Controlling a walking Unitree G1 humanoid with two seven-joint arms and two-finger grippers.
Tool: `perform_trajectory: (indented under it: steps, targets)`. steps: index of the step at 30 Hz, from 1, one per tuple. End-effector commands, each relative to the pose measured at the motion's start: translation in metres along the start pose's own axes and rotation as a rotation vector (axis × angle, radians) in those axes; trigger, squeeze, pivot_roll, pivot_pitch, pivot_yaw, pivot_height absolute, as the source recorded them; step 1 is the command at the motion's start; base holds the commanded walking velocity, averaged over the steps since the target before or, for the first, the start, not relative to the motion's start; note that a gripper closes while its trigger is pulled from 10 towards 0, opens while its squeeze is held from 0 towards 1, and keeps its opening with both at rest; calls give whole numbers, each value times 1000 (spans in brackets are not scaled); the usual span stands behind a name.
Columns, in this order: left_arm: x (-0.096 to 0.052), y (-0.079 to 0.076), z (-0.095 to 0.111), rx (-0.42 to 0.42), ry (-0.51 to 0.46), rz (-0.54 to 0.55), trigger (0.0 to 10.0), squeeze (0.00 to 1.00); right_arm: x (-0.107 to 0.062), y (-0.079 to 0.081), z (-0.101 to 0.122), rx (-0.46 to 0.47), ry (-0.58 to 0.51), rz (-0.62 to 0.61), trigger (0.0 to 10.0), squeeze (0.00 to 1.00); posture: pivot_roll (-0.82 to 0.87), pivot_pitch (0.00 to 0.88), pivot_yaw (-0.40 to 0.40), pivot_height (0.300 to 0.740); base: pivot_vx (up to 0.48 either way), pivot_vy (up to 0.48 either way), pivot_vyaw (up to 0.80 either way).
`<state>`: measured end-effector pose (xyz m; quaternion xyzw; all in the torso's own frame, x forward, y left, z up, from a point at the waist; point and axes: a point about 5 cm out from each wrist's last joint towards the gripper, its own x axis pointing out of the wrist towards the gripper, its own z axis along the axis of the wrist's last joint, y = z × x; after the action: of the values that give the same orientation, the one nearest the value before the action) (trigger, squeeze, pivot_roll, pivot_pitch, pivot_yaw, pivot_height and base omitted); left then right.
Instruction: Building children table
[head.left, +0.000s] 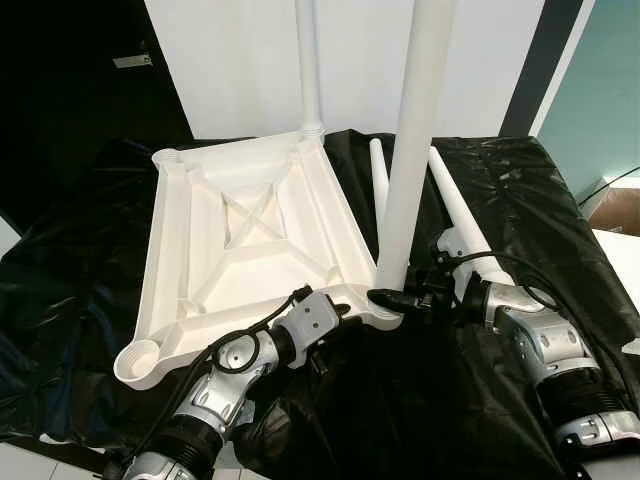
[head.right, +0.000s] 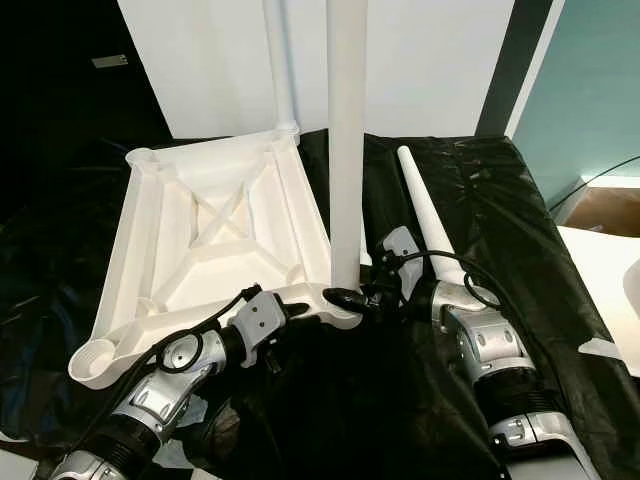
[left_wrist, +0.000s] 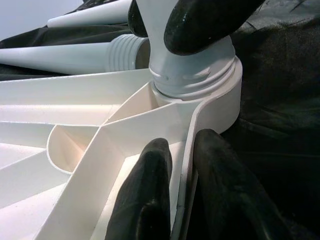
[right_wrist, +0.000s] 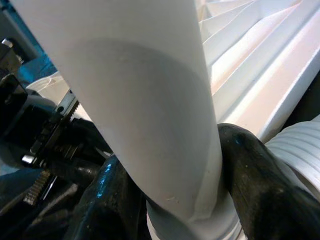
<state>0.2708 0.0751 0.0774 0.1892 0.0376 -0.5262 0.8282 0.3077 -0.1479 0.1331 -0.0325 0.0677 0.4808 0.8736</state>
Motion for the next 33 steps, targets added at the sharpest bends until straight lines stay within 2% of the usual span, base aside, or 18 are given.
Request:
perform_trajectory:
  steps: [1, 2, 3, 5, 6, 8, 9, 10, 15, 22, 23, 24, 25, 26, 28, 30, 31, 33]
  targets:
    - [-4, -29, -36, -92, 150, -124, 10000, 0, 4, 3, 3, 73, -87, -43, 0, 0, 63, 0, 14, 740, 0, 0, 0]
    - [-3, -29, -36, -93, 150, -125, 10000, 0, 12, 10, -5, 83, -126, -162, 0, 0, 63, 0, 14, 740, 0, 0, 0]
    - [-3, -29, -36, -93, 150, -125, 10000, 0, 12, 10, -5, 83, -126, -162, 0, 0, 63, 0, 14, 740, 0, 0, 0]
    - [-3, -30, -36, -92, 150, -129, 10000, 0, 13, 8, -15, 156, -168, -403, 0, 0, 59, 0, 16, 740, 0, 0, 0]
    - [-3, -30, -36, -92, 150, -129, 10000, 0, 13, 8, -15, 156, -168, -403, 0, 0, 59, 0, 16, 740, 0, 0, 0]
    - [-3, -30, -36, -91, 149, -133, 10000, 0, 11, 18, -25, 120, -190, -539, 0, 0, 61, 0, 19, 740, 0, 0, 0]
    - [-3, -30, -36, -91, 149, -133, 10000, 0, 11, 18, -25, 120, -190, -539, 0, 0, 61, 0, 19, 740, 0, 0, 0]
    - [-3, -31, -36, -90, 150, -137, 10000, 0, 8, 22, -25, 64, -213, -604, 0, 0, 61, 0, 19, 740, 0, 0, 0]
    - [-3, -31, -36, -91, 153, -139, 10000, 0, 5, 13, -23, 55, -220, -698, 0, 0, 63, 0, 21, 740, 0, 0, 0]
    - [-5, -30, -37, -89, 157, -139, 10000, 0, 7, 14, -23, 23, -189, -699, 157, 0, 67, 0, 19, 740, 0, 0, 0]
    - [-5, -30, -37, -88, 157, -138, 10000, 0, 9, 15, -23, 20, -178, -676, 10000, 0, 69, 0, 18, 740, 0, 0, 0]
    - [-5, -30, -37, -88, 157, -138, 10000, 0, 9, 15, -23, 20, -178, -676, 10000, 0, 69, 0, 18, 740, 0, 0, 0]
    - [-5, -30, -37, -88, 157, -138, 10000, 0, 11, 16, -22, 18, -179, -627, 10000, 1000, 65, 0, 20, 740, 0, 0, 0]
    - [-5, -30, -38, -88, 158, -139, 10000, 0, 13, 16, -20, 8, -175, -558, 10000, 1000, 60, 0, 24, 740, 0, 0, 0]
    - [-5, -30, -38, -88, 158, -139, 10000, 0, 13, 16, -20, 8, -175, -558, 10000, 1000, 60, 0, 24, 740, 0, 0, 0]
    - [-5, -30, -38, -88, 159, -143, 10000, 0, 14, 15, -13, -28, -186, -494, 10000, 949, 59, 0, 24, 740, 0, 0, 0]
    - [-5, -30, -38, -87, 160, -145, 10000, 0, 14, 13, -8, -53, -192, -442, 10000, 0, 56, 0, 26, 740, 0, 0, 0]
    - [-5, -30, -38, -86, 160, -148, 10000, 0, 16, 12, 1, -83, -178, -321, 10000, 0, 54, 0, 26, 740, 0, 0, 0]
